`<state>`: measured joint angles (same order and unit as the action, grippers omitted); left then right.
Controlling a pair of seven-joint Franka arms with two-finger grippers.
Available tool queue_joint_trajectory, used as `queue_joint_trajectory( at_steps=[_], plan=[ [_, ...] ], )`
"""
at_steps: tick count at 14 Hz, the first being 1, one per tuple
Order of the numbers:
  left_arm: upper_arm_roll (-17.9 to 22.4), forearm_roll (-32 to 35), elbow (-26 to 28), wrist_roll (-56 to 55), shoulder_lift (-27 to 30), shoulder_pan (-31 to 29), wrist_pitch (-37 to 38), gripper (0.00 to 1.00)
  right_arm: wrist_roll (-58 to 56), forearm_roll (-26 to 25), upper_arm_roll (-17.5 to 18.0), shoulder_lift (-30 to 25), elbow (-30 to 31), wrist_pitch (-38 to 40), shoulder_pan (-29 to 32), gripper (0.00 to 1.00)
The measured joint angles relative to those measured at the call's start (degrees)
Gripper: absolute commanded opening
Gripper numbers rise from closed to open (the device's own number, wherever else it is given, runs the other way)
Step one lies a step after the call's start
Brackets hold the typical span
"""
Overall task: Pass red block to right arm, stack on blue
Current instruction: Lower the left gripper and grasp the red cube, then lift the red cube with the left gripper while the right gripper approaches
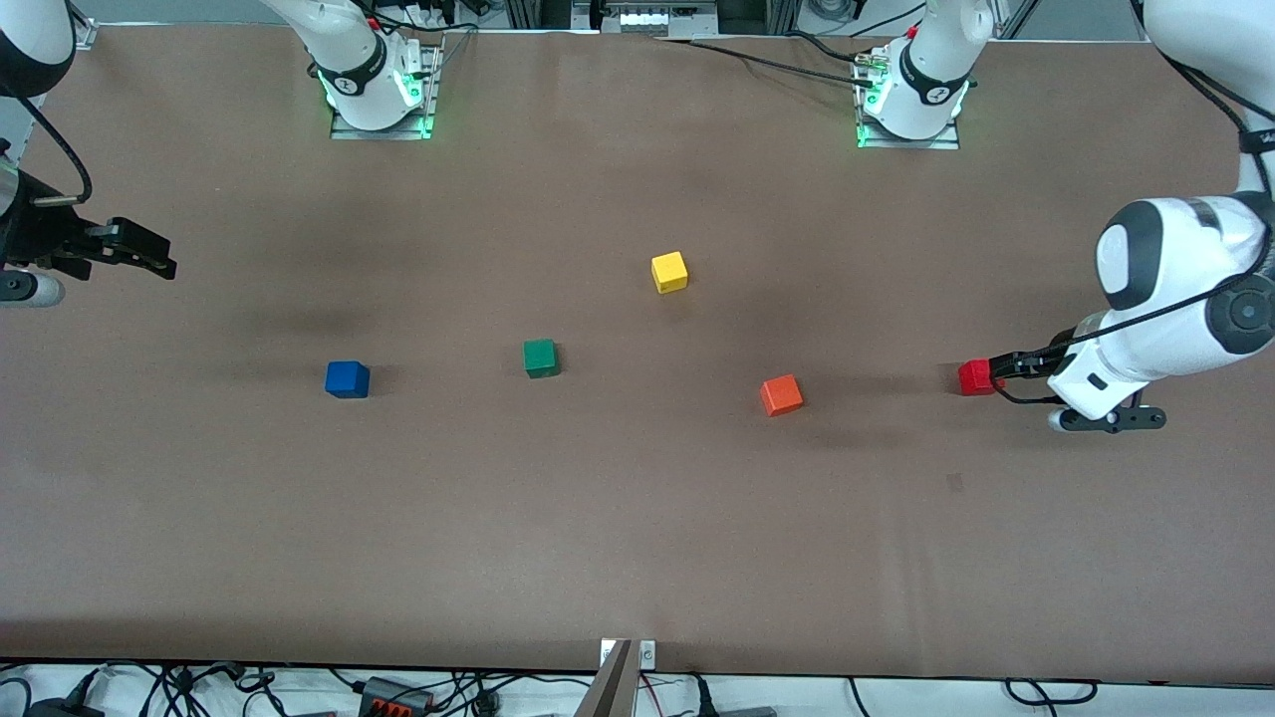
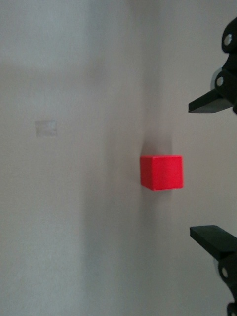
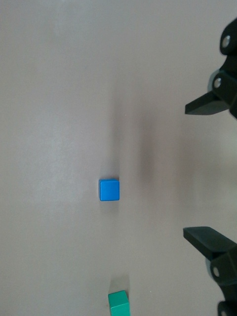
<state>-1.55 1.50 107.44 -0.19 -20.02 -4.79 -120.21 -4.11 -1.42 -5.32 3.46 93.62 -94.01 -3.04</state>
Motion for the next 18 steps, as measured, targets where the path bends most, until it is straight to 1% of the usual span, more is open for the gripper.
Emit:
queue_joint_trajectory(
  at_steps=[4, 7, 10, 11, 12, 13, 14, 15, 16, 17, 18],
  plan=[
    [0.01, 0.00, 8.76, 2.52, -0.63, -0.96, -11.79, 1.00, 0.00, 0.00, 0.02, 0.00, 0.02, 0.00, -0.22, 1.00],
    [0.01, 0.00, 15.57, 3.66, -0.89, -1.13, -21.98, 1.00, 0.00, 0.00, 0.02, 0.01, 0.07, 0.17, -0.23, 1.00],
    [0.04, 0.00, 19.25, 4.94, -2.30, -1.96, -28.28, 1.00, 0.00, 0.00, 0.03, 0.23, 0.15, 0.31, -0.24, 1.00],
    [0.04, 0.00, 19.56, 5.49, -3.05, -2.12, -29.26, 0.97, 0.00, 0.01, 0.03, 0.38, 0.16, 0.31, -0.24, 1.00],
    [0.04, 0.00, 19.57, 5.80, -3.68, -2.21, -29.88, 0.79, 0.00, 0.01, 0.03, 0.53, 0.16, 0.31, -0.24, 1.00],
    [0.03, 0.00, 19.56, 5.99, -4.07, -2.23, -30.30, 0.54, 0.00, 0.01, 0.03, 0.66, 0.17, 0.32, -0.26, 1.00],
    [0.03, 0.00, 19.55, 6.03, -4.16, -2.24, -30.45, 0.45, 0.00, 0.01, 0.04, 0.81, 0.19, 0.33, -0.35, 1.00],
    [0.03, 0.00, 19.46, 6.04, -4.16, -2.24, -30.47, 0.28, 0.00, 0.01, 0.05, 0.98, 0.19, 0.33, -0.55, 1.00],
    [0.03, 0.00, 19.17, 6.14, -4.16, -2.24, -30.45, 0.21, 0.00, 0.01, 0.05, 1.13, 0.19, 0.30, -0.83, 1.00],
    [-0.01, 0.00, 18.56, 6.27, -4.15, -2.22, -29.50, 0.18, 0.00, 0.02, 0.06, 1.24, 0.19, 0.27, -1.10, 1.00],
    [-0.14, 0.00, 17.68, 6.31, -4.17, -2.15, -26.83, 0.17, 0.00, 0.02, 0.06, 1.33, 0.19, 0.26, -1.34, 1.00]
  ],
)
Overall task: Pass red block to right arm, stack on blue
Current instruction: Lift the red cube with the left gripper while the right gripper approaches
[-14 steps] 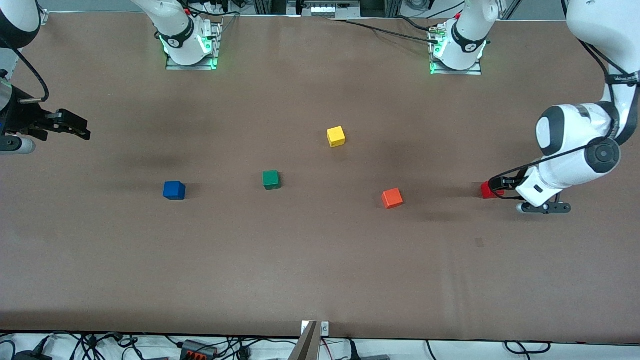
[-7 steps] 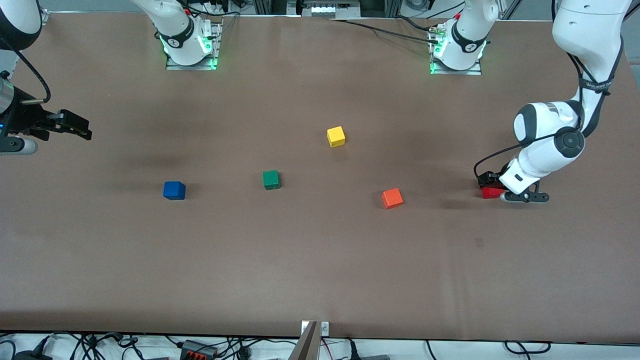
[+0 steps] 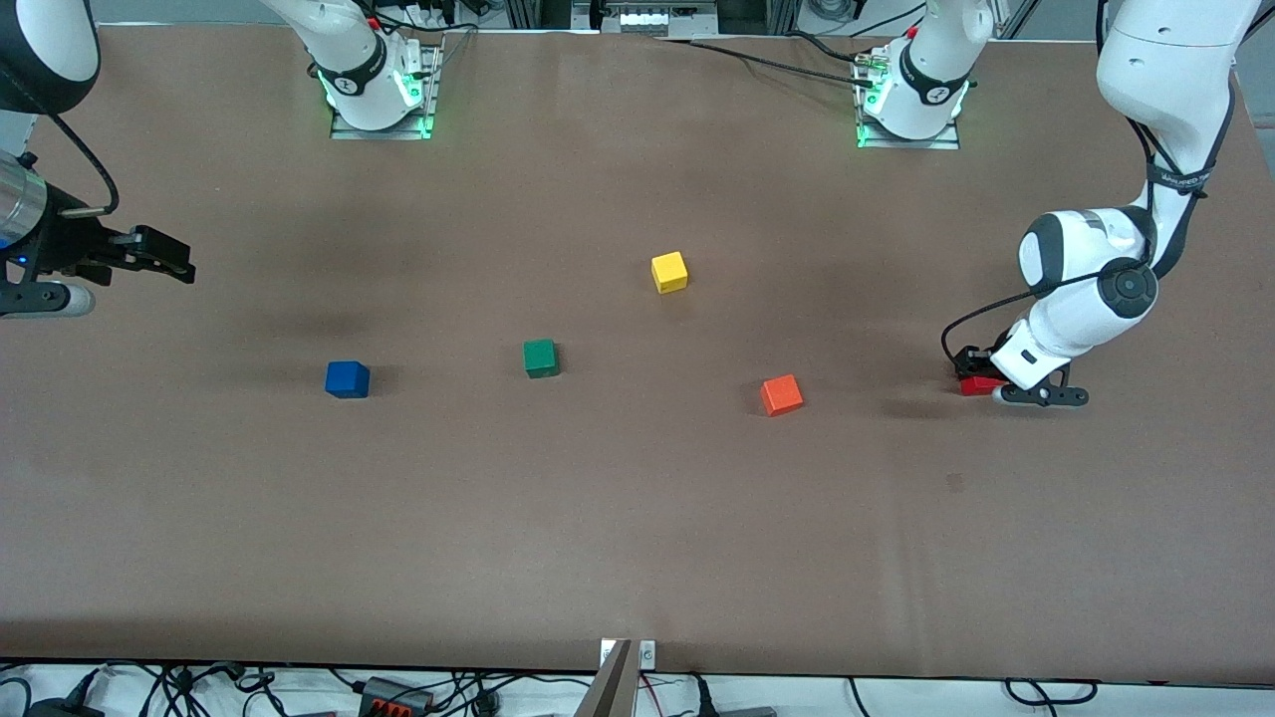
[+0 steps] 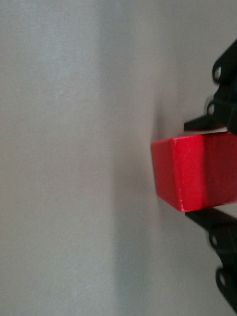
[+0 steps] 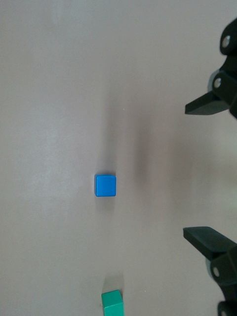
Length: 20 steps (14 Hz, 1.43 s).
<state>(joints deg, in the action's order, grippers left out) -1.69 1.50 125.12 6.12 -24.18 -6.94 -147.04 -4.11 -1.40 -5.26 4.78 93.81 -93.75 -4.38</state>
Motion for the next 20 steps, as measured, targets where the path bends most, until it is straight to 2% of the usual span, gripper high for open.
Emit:
queue_joint_trajectory(
  at_steps=[6, 8, 10, 13, 15, 20],
  plan=[
    [-0.89, 0.00, -11.35, 0.72, 0.34, 0.23, 18.27, 0.12, 0.01, 0.06, 0.03, 1.21, 0.03, 0.03, -0.64, 1.00],
    [-1.66, 0.01, -17.06, 4.45, 0.99, 0.25, 26.19, 0.10, 0.01, 0.58, 0.04, 2.31, 0.07, 0.05, -1.00, 1.00],
    [-2.94, 0.00, -22.34, 11.64, 1.81, 0.32, 32.87, 0.10, 0.01, 3.63, 0.07, 3.70, 0.16, 0.15, -1.84, 1.00],
    [-6.31, -0.52, -26.15, 23.19, 3.55, 0.20, 37.45, 0.10, 0.01, 10.81, 0.13, 6.23, 0.27, 0.33, -2.86, 1.00],
    [-9.55, -4.25, -26.63, 28.79, 5.24, 0.26, 38.84, 0.10, 0.01, 17.02, 0.14, 8.32, 0.29, 0.23, -3.10, 1.00],
    [-10.91, -24.60, -26.61, 50.43, 7.13, 0.30, 42.58, 0.07, 0.00, 36.79, -0.10, 13.29, 0.29, 0.14, -2.80, 1.00]
  ],
)
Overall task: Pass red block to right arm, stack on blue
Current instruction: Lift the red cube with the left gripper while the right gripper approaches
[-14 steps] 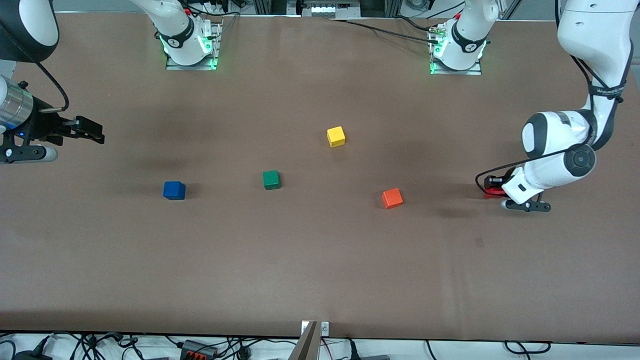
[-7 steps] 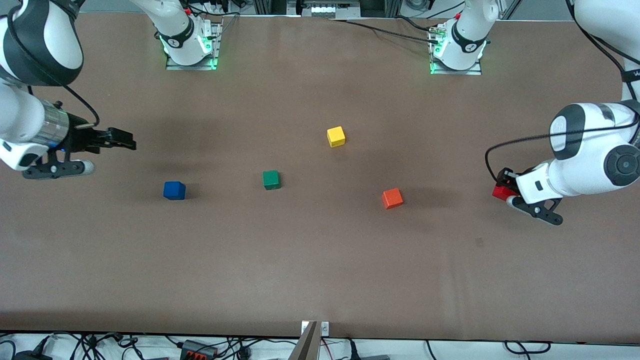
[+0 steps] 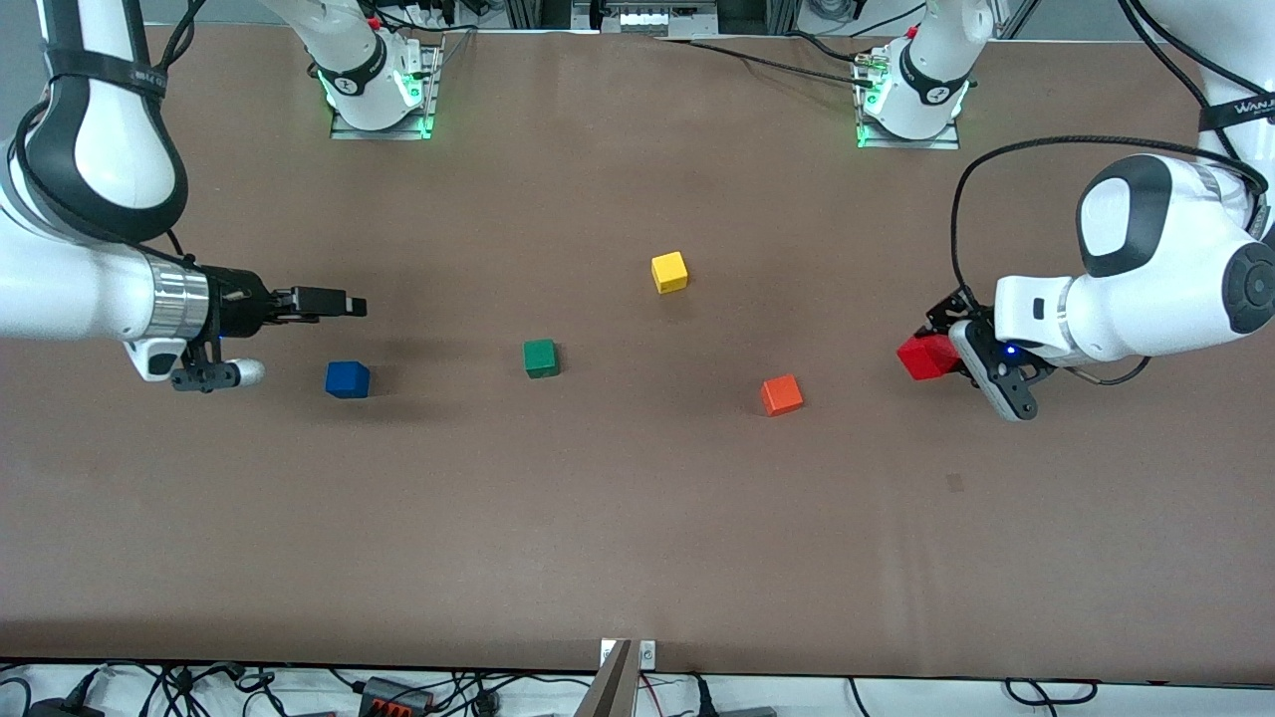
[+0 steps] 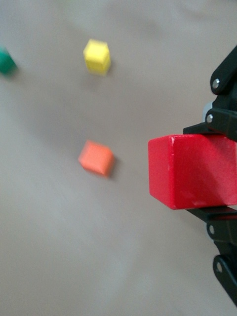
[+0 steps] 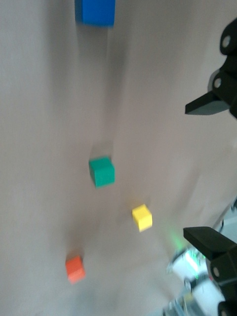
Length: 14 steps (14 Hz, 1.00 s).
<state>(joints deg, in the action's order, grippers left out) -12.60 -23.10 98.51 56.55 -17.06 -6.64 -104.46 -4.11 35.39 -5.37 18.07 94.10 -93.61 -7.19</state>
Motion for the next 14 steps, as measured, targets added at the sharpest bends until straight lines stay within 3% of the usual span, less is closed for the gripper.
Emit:
queue_joint_trajectory(
  at_steps=[4, 8, 11, 14],
  plan=[
    [-4.75, -13.73, 0.12, 13.78, -0.07, 0.32, 1.61, 0.07, -0.87, 15.04, -0.19, 2.87, 0.08, 1.96, 1.41, 1.00],
    [-10.87, -25.00, 0.34, 25.64, -1.25, 1.59, -5.39, 0.06, -5.73, 31.92, -0.41, 9.70, 0.44, 10.40, 4.90, 1.00],
    [-15.58, -39.43, 0.83, 41.44, -4.92, 1.76, -13.80, 0.05, -10.85, 38.94, -0.46, 14.61, 0.41, 14.17, 6.44, 1.00],
    [-18.62, -54.54, 0.98, 55.48, -8.78, 3.25, -20.74, 0.05, -11.57, 43.67, 0.18, 15.34, 0.18, 14.81, 5.39, 1.00]
  ],
)
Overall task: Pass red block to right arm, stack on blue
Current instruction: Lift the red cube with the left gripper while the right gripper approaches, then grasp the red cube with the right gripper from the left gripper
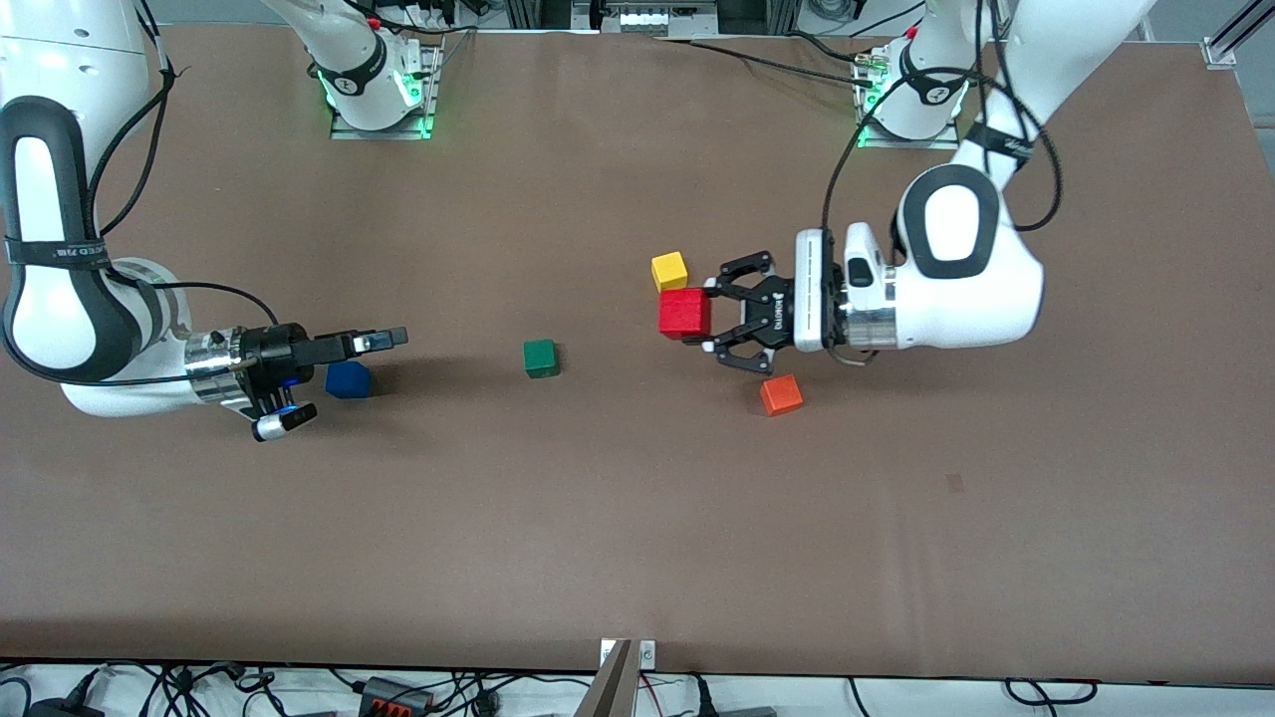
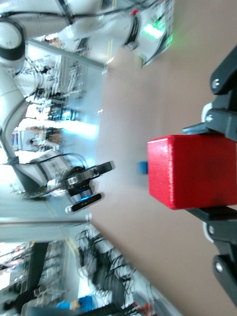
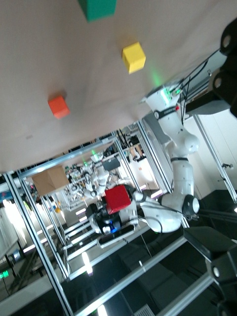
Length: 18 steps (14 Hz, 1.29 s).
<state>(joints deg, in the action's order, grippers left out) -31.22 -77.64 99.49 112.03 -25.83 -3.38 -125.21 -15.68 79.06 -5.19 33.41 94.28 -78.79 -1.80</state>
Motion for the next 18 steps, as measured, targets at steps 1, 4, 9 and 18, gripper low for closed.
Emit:
queue_joint_trajectory(
  at_steps=[1, 4, 9, 18],
  plan=[
    [-0.27, -4.11, 0.00, 3.05, -0.65, 1.14, -1.88, 0.05, -0.17, 0.88, 0.09, -0.05, -0.25, 0.02, -0.94, 1.00],
    [-0.41, -14.52, 0.00, 8.93, -2.09, 4.20, -5.32, 0.05, -2.02, 1.93, 0.15, -0.06, -0.64, 0.01, -3.74, 1.00],
    [-0.41, -22.12, -0.22, 12.67, -3.98, 7.97, -9.52, 0.05, -2.68, 5.53, 0.18, 0.22, -0.43, 0.01, -7.14, 1.00],
    [-0.42, -26.05, -0.51, 12.66, -4.63, 12.67, -14.10, 0.05, -1.84, 13.12, 0.18, 3.14, -0.90, -5.42, -13.98, 1.00]
  ],
)
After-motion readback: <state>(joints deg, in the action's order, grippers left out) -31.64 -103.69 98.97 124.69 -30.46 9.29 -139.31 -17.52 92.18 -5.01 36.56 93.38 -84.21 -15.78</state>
